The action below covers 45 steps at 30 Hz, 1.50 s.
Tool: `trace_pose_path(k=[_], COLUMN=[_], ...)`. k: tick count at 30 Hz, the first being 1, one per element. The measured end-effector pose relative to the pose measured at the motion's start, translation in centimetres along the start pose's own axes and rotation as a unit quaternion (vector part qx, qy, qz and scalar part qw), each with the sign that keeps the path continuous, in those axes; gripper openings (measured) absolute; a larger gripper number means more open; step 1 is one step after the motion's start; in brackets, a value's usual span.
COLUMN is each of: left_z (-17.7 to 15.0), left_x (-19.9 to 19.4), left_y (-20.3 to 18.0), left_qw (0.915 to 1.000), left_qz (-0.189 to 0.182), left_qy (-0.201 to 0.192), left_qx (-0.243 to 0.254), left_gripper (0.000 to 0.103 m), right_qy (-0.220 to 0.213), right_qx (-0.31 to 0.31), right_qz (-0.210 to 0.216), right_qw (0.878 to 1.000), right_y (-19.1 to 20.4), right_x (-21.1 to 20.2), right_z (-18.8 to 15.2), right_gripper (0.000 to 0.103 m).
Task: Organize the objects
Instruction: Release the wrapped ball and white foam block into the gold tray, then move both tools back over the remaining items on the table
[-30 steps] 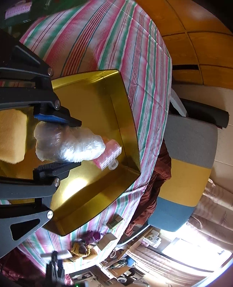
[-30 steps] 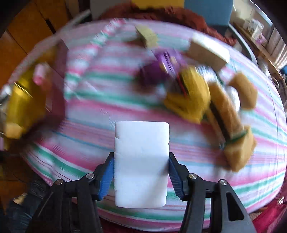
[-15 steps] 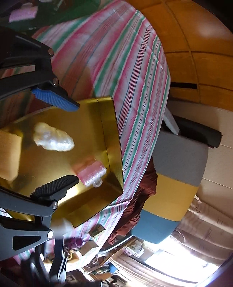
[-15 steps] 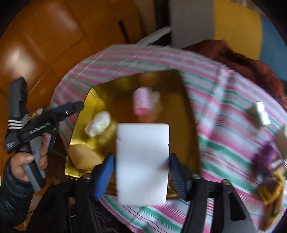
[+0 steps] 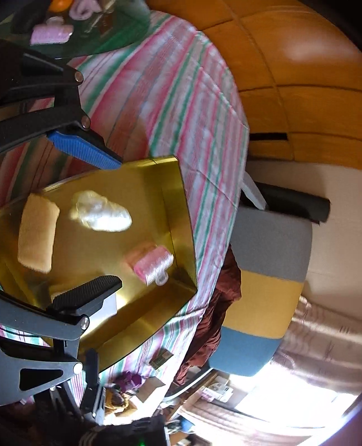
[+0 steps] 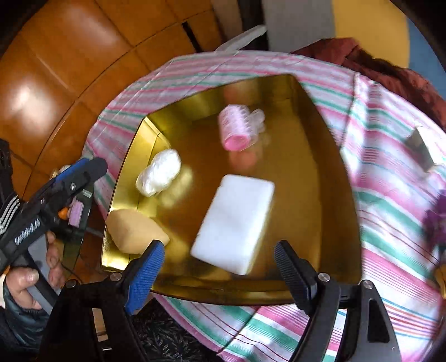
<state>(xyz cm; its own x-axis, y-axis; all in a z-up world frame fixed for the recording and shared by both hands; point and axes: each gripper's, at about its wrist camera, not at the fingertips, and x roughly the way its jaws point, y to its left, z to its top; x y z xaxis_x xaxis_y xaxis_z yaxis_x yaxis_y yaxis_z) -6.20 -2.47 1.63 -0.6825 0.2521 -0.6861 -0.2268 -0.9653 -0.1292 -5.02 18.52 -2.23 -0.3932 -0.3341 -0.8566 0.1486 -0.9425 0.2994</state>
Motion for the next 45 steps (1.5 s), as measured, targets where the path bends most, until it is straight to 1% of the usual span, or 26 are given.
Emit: trace_pose_path(k=[3,5,8,13,22,31,39,45], left_z=[-0.1,-0.2,-0.6,-1.3,-1.9,-2.2,-2.3,-2.4], left_x=[-0.4,-0.6,-0.8,-1.2,-1.5,-1.5,-1.7,-1.8], left_y=[-1.6,-2.2,-3.1,-4.5,-7.6,-10.8,-13.2,-14.4], left_qw=[0.9997,0.9996,0.9995,0.9993,0.9981,0.9941,0.9886,0.9858], left_qz=[0.016,0.020,0.021,0.022,0.007,-0.001,-0.007,-0.013], left_qy=[-0.013,-0.015,-0.013,-0.006,0.000,-0.004,-0.015,-0.017], left_qx=[0.012,0.016,0.017,0.029,0.062,0.109,0.149,0.166], left_gripper=[0.091,0.091,0.092,0.093,0.094,0.094,0.094,0.095], right_qy=[-0.034,-0.057,-0.079,-0.105,-0.123,-0.132,-0.140,-0.151], right_qx=[0.003,0.002,0.002,0.009,0.022,0.060,0.092,0.114], right_qz=[-0.033,-0.056,-0.079,-0.102,-0.124,-0.157,-0.194,-0.216], right_qw=[0.999,0.997,0.994,0.989,0.984,0.977,0.967,0.958], right_y=[-0.3,-0.3,-0.6,-1.1,-2.7,-6.2,-10.0,-12.6], right_x=[-1.3,-2.2,-3.1,-4.0,-5.2,-6.7,-8.8,-10.8], right_z=[-0.4,-0.8,-1.2,-1.9,-3.2,-4.8,-5.7,-6.0], right_gripper=[0.083,0.084,0.084,0.084,0.084,0.084,0.085,0.085])
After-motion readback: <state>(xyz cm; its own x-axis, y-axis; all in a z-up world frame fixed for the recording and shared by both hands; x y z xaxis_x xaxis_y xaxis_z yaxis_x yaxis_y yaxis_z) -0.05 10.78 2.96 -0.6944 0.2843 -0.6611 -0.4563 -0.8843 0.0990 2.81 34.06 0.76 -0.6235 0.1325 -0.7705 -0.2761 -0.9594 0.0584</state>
